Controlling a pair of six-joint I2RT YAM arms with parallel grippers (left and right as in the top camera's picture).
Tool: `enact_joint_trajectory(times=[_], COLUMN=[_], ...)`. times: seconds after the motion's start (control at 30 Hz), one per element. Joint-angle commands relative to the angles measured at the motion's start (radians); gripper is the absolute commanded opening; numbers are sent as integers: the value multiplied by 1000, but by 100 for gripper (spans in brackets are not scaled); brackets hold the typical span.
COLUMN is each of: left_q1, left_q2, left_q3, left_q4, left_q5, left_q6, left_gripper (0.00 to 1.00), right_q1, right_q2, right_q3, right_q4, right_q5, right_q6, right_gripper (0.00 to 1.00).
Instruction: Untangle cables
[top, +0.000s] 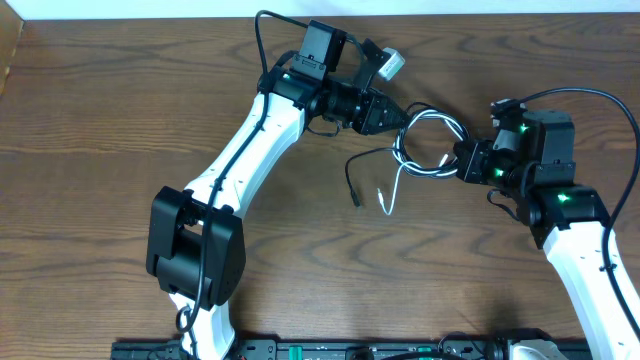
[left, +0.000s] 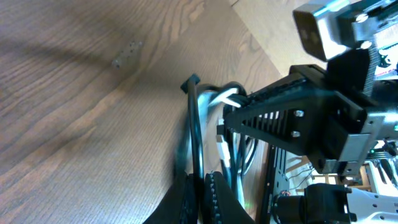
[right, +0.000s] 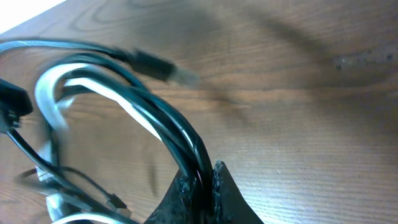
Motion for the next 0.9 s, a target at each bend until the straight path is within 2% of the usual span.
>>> enact_joint_trajectory(times=[0.0, 0.17, 0.37, 0.47, 0.87], left_q1=[5, 5, 5, 5, 5], left_q2=[0, 0, 0, 0, 0], left_q3=[9, 9, 9, 9, 9], left_q4=[2, 2, 2, 2, 2], left_q5=[24, 24, 24, 24, 24], left_q6=[-6, -10, -10, -10, -10], left_gripper=[7, 8, 8, 7, 7], right_q1=[-8, -8, 0, 12, 32], right_q2=[26, 54, 94, 111, 118], right_q3=[20, 20, 20, 20, 20], right_q4=[-3, 40, 61, 65, 80], right_q5=[8, -45, -82, -85, -97], right_q6=[-15, -15, -15, -15, -15], right_gripper=[1, 2, 26, 32, 36])
